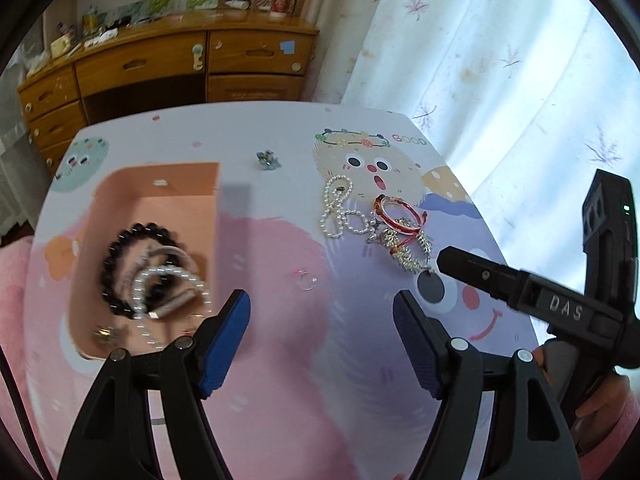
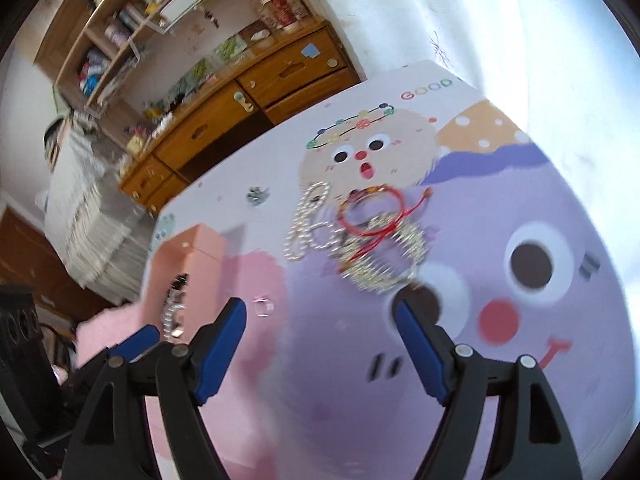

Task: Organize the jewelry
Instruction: 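Lower the watch and ring into the peach box and open both tools, then grasp the pink-stone ring with the left tool while the right tool grasps the gold leaf clip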

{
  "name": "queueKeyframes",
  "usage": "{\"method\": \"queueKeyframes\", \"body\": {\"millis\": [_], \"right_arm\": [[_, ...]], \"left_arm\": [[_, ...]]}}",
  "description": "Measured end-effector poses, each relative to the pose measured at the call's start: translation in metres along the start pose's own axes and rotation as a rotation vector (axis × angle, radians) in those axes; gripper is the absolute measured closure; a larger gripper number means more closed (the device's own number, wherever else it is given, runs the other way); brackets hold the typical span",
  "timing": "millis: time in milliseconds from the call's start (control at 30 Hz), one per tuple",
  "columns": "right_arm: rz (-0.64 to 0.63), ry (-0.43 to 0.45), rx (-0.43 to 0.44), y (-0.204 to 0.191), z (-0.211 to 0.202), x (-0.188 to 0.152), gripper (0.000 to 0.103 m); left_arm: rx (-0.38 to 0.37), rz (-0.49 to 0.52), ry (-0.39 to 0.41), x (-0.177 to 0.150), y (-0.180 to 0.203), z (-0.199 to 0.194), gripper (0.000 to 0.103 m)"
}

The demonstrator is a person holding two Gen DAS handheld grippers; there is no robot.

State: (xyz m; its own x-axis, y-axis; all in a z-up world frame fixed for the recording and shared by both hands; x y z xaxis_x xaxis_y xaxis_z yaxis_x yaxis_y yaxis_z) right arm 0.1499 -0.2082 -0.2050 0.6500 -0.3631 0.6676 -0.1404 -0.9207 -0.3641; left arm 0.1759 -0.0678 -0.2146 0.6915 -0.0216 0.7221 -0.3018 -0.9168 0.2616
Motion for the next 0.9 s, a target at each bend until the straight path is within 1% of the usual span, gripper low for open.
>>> {"method": "queueKeyframes", "body": {"millis": [167, 200, 233, 367, 500, 600, 667, 733, 767, 833, 900], "right_arm": [[-0.13, -0.05, 0.004, 0.015, 0.016, 0.004, 0.025], [-0.174, -0.061, -0.002, 0.018, 0.022, 0.003, 0.025], [-0.211, -0.064, -0.01, 0.02, 0.025, 0.002, 0.025], [-0.371, -0.068, -0.024, 0.023, 0.039, -0.005, 0.025], [-0.459, -0.067, -0.017, 0.026, 0.049, -0.012, 0.025], [-0.487, -0.066, -0.009, 0.026, 0.054, -0.015, 0.025], [-0.48, -0.064, -0.006, 0.027, 0.056, -0.015, 0.025], [-0.47, -0.043, -0.008, 0.026, 0.057, -0.012, 0.025], [-0.462, -0.035, -0.004, 0.025, 0.057, -0.01, 0.025], [-0.456, -0.027, -0.01, 0.024, 0.059, -0.009, 0.025], [-0.469, -0.033, -0.024, 0.025, 0.062, -0.011, 0.025]], "left_arm": [[0.076, -0.039, -0.014, -0.007, 0.008, 0.032, 0.03], [0.093, -0.045, -0.018, -0.008, 0.008, 0.038, 0.03], [0.122, -0.05, -0.023, -0.011, 0.007, 0.046, 0.031], [0.179, -0.076, -0.021, -0.018, 0.003, 0.066, 0.031], [0.234, -0.099, -0.027, -0.023, -0.006, 0.08, 0.031], [0.248, -0.095, -0.028, -0.023, -0.008, 0.087, 0.031], [0.256, -0.091, -0.026, -0.022, -0.009, 0.089, 0.031], [0.259, -0.093, -0.02, -0.021, -0.01, 0.091, 0.032], [0.258, -0.095, -0.017, -0.021, -0.01, 0.091, 0.034], [0.249, -0.1, -0.013, -0.021, -0.009, 0.093, 0.041], [0.262, -0.095, -0.019, -0.023, -0.01, 0.096, 0.045]]}}
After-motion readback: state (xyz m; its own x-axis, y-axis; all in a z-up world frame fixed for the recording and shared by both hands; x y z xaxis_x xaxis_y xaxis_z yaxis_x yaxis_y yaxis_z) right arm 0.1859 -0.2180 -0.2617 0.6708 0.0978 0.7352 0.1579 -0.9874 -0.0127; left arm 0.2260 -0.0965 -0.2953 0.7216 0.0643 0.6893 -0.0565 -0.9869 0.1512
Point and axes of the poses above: each gripper's, at about its wrist camera, not at the fingertips, and z roughly the way its jaws point, y to its right, x to its top, the point moved 9 cm from there along z, roughly the way its jaws point, and after that the axes turned 15 degrees about y, right-handed, at the moved point
